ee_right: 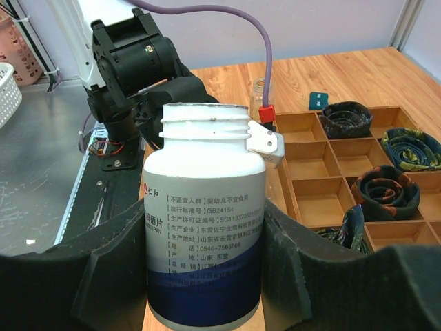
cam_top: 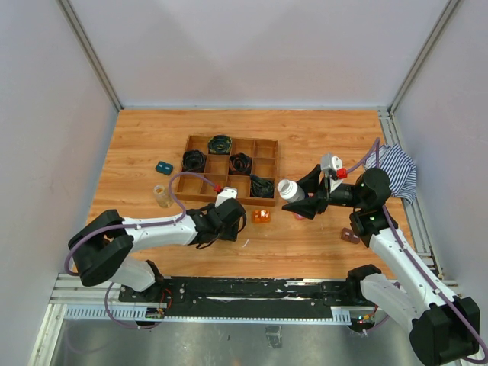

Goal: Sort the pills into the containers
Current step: Pick up the lid of the pill bottle at the center of the board.

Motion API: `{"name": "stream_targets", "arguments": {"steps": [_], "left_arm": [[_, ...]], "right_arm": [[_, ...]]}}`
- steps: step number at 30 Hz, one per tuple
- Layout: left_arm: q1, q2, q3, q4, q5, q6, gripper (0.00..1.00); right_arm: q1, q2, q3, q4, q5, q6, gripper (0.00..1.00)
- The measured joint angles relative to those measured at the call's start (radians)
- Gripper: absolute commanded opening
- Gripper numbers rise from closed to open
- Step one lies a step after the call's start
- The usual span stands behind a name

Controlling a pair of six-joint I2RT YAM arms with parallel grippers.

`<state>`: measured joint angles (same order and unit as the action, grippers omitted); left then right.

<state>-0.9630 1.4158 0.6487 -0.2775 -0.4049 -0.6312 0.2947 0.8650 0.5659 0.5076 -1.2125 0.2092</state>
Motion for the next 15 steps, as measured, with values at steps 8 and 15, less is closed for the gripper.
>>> {"name": "stream_targets", "arguments": {"steps": [8, 15], "left_arm": [[0.001, 0.013, 0.004, 0.001, -0.007, 0.003, 0.38], [0.002, 0.018, 0.013, -0.002, -0.005, 0.003, 0.19]], "right_arm": [[0.000, 0.002, 0.000, -0.005, 0.000, 0.000, 0.01], [0.000, 0.005, 0.000, -0.006, 0.000, -0.001, 0.01]]}}
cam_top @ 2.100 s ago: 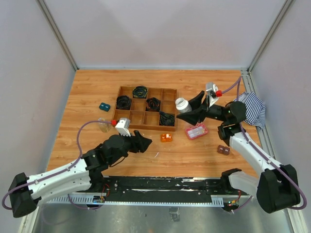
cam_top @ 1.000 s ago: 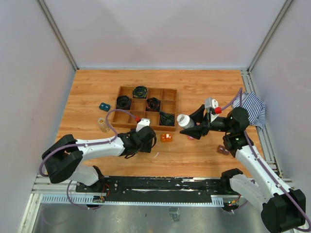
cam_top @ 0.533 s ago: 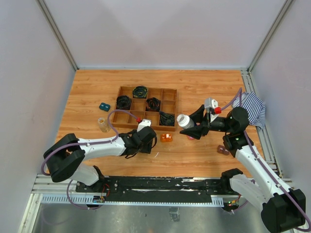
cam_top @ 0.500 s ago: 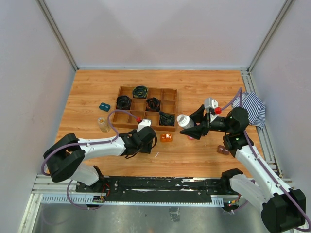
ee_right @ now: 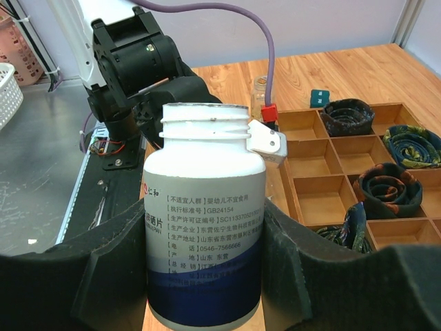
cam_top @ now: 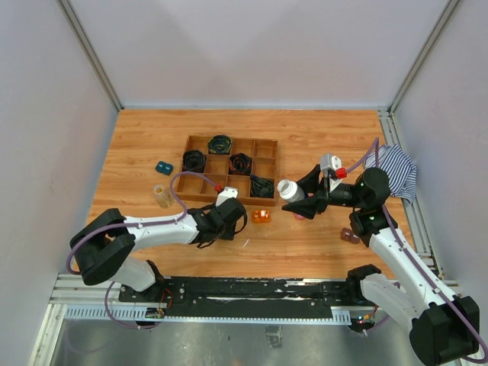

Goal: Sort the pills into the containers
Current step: Pick up the lid of the pill bottle at the center of the board, then close the lid of the pill bottle.

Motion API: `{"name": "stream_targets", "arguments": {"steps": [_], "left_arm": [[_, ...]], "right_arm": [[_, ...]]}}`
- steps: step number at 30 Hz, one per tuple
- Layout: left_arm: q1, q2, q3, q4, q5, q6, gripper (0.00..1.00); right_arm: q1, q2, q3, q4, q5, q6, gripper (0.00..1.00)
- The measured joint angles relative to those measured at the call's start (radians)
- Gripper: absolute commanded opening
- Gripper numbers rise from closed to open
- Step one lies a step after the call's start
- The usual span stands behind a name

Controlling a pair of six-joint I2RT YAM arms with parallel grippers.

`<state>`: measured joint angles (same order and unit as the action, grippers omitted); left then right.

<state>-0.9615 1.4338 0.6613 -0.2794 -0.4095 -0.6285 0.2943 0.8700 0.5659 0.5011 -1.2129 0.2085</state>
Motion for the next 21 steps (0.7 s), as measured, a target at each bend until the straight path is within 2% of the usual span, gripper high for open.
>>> {"name": "stream_targets", "arguments": {"steps": [4, 7, 12, 15, 17, 21], "left_arm": [[0.000, -0.035, -0.002, -0.012, 0.027, 0.001, 0.18], [0.003, -0.164, -0.029, 0.029, 0.097, 0.010, 0.18], [0.005, -0.475, -0.124, 0.261, 0.259, 0.002, 0.16], [0.006, -0.605, -0.169, 0.418, 0.343, -0.029, 0.15], [0.012, -0.658, -0.188, 0.518, 0.395, -0.059, 0.15], [0.021, -0.670, -0.185, 0.685, 0.490, -0.112, 0.15]], "right_arm": [[0.000, 0.002, 0.000, -0.006, -0.003, -0.007, 0.01], [0.000, 0.008, 0.008, -0.028, -0.015, -0.028, 0.01], [0.000, 0.012, 0.066, -0.138, -0.042, -0.106, 0.01], [0.000, 0.011, 0.123, -0.254, -0.053, -0.197, 0.01], [0.000, 0.007, 0.151, -0.319, -0.058, -0.255, 0.01], [0.000, -0.011, 0.161, -0.398, -0.068, -0.326, 0.01]]}}
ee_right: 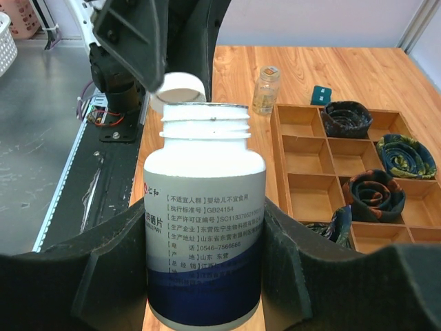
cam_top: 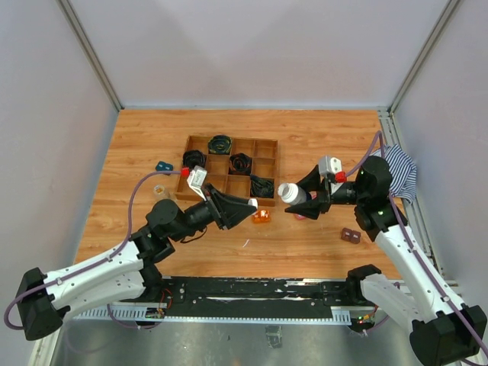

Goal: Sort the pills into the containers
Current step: Close the lid of the pill bottle.

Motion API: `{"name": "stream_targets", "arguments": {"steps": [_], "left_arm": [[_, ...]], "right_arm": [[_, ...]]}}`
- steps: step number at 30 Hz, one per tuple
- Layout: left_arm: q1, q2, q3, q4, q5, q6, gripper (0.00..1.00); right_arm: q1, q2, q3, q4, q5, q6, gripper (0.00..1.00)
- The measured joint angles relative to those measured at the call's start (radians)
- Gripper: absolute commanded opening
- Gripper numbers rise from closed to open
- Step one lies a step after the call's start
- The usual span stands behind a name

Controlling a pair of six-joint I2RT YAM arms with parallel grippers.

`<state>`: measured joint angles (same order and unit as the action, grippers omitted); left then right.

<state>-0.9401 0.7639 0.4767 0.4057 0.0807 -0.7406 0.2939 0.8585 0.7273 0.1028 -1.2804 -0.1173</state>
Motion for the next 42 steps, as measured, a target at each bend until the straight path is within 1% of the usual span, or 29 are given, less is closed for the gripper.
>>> {"name": "stream_targets", "arguments": {"steps": [7, 14, 27, 42], "left_arm": [[0.002, 0.106, 0.060, 0.120, 0.088, -0.042, 0.16], [0.002, 0.185, 0.100, 0.163, 0.112, -0.054, 0.16], [0.002, 0.216, 0.107, 0.180, 0.117, -0.065, 0.16], [0.002, 0.261, 0.113, 0.214, 0.154, -0.085, 0.15]], "right_arm": [[0.002, -0.008, 0.005, -0.082, 0.000, -0.058, 0.01], [0.034, -0.012, 0.024, -0.141, 0.030, -0.111, 0.01], [0.107, -0.010, 0.050, -0.255, 0.097, -0.229, 0.01], [0.177, 0.016, 0.069, -0.346, 0.210, -0.319, 0.01]]}}
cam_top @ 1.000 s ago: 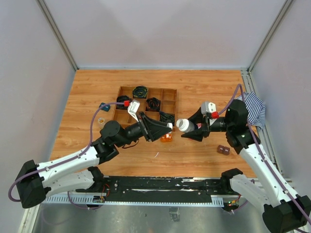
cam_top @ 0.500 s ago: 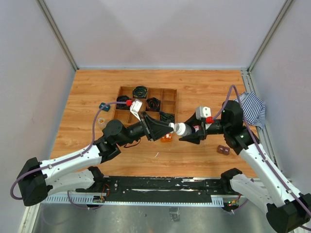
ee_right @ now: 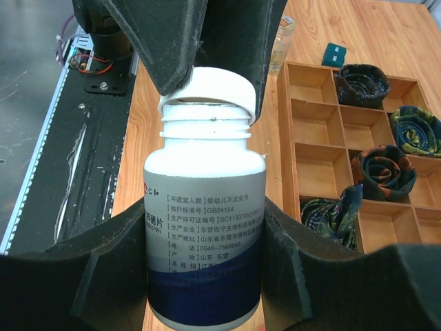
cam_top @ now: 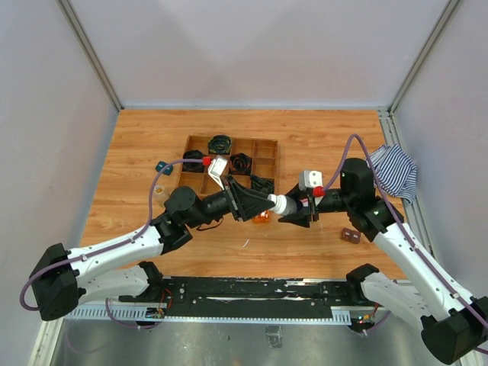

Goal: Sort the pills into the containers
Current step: Close the lid of the pill bottle, then screw the lid of the pill bottle onto the pill bottle.

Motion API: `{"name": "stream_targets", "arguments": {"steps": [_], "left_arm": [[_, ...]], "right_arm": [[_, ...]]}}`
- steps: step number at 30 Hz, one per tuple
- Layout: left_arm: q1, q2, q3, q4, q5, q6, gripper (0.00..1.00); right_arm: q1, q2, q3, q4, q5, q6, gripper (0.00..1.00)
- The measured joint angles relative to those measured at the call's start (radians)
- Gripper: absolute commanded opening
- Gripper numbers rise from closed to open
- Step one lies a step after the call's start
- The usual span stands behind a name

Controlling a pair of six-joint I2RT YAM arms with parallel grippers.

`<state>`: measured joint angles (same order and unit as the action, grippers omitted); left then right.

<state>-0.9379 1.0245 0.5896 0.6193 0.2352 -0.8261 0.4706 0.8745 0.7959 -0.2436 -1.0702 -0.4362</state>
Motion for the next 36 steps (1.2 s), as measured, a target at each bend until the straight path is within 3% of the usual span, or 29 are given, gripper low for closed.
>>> {"name": "stream_targets", "arguments": {"steps": [36], "left_arm": [[0.013, 0.063, 0.068, -0.176, -0.034, 0.064, 0.11]], "right_arm": [[0.047, 0.059, 0.045, -0.131, 0.205, -0.064, 0.01]]}}
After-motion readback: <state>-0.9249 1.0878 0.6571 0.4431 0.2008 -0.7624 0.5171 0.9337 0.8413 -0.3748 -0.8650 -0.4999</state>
